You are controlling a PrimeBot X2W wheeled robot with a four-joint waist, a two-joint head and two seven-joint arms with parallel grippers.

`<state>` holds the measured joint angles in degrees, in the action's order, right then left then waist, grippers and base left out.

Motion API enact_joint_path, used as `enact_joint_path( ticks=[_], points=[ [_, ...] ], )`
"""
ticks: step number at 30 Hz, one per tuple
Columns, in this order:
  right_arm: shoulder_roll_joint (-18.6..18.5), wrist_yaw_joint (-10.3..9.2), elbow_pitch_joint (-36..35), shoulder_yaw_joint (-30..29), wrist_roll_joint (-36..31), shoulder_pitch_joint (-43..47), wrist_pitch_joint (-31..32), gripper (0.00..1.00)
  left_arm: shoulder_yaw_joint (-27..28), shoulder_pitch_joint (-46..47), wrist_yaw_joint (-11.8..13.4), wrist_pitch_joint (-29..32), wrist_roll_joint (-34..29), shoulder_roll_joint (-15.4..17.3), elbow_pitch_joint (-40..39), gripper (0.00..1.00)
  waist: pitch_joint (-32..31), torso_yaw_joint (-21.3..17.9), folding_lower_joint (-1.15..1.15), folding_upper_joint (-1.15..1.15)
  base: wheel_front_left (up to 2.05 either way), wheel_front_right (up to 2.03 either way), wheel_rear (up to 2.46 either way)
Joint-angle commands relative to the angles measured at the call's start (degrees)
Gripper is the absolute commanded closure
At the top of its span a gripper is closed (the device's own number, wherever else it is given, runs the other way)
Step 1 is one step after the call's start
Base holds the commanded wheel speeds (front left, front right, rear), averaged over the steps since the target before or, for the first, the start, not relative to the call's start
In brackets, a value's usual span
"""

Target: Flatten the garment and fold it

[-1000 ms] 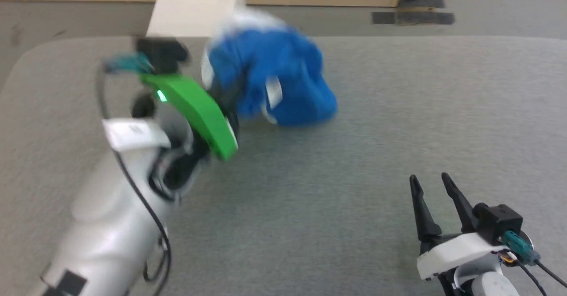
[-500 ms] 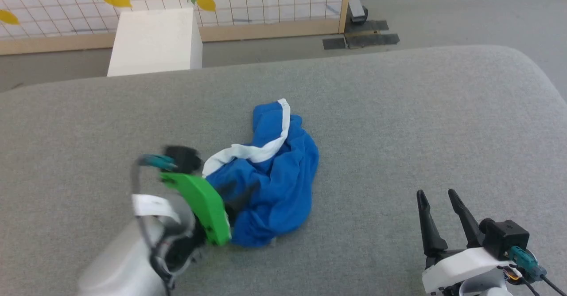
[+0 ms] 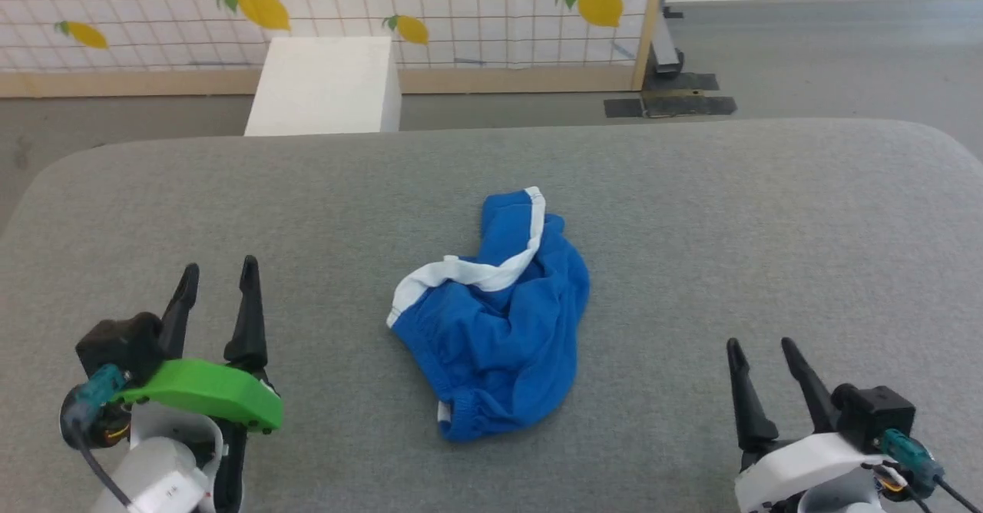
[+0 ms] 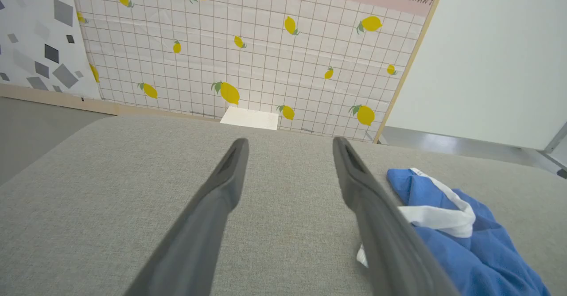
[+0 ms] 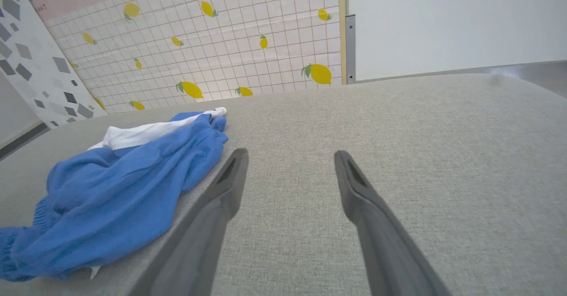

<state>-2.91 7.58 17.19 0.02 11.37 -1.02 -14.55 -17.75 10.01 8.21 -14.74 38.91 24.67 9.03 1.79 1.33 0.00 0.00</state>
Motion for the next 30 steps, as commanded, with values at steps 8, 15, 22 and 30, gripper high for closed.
enact_joint_path(
  ticks=[8, 15, 22, 30],
  points=[
    [0.03, -0.09, 6.01, 2.97, -2.59, -15.92, 14.77, 0.0, 11.4, -6.99, -5.61, -0.25, -14.98, -10.93, -5.94, 0.0, 5.85, 4.14, 0.0, 0.0, 0.0, 0.0, 0.0],
    [0.03, -0.09, 16.9, 9.94, -7.3, -33.35, 36.26, 0.0, 16.96, -5.41, -11.36, -0.25, -18.43, -15.47, -5.6, 0.0, 11.04, 8.08, 0.0, 0.0, 0.0, 0.0, 0.0],
    [0.03, -0.09, 25.64, 15.71, -9.99, -39.77, 46.93, 0.0, 19.12, -2.67, -14.63, -0.25, -20.62, -17.7, -3.85, 0.0, 14.38, 11.37, 0.0, 0.0, 0.0, 0.0, 0.0],
    [0.03, -0.09, 25.97, 9.45, -3.43, -38.01, 36.61, 1.0, 19.41, -2.09, -15.62, -0.26, -22.37, -18.92, -1.74, 0.0, 11.54, 10.03, 0.0, 0.0, 0.0, 0.0, 0.0]
  ],
)
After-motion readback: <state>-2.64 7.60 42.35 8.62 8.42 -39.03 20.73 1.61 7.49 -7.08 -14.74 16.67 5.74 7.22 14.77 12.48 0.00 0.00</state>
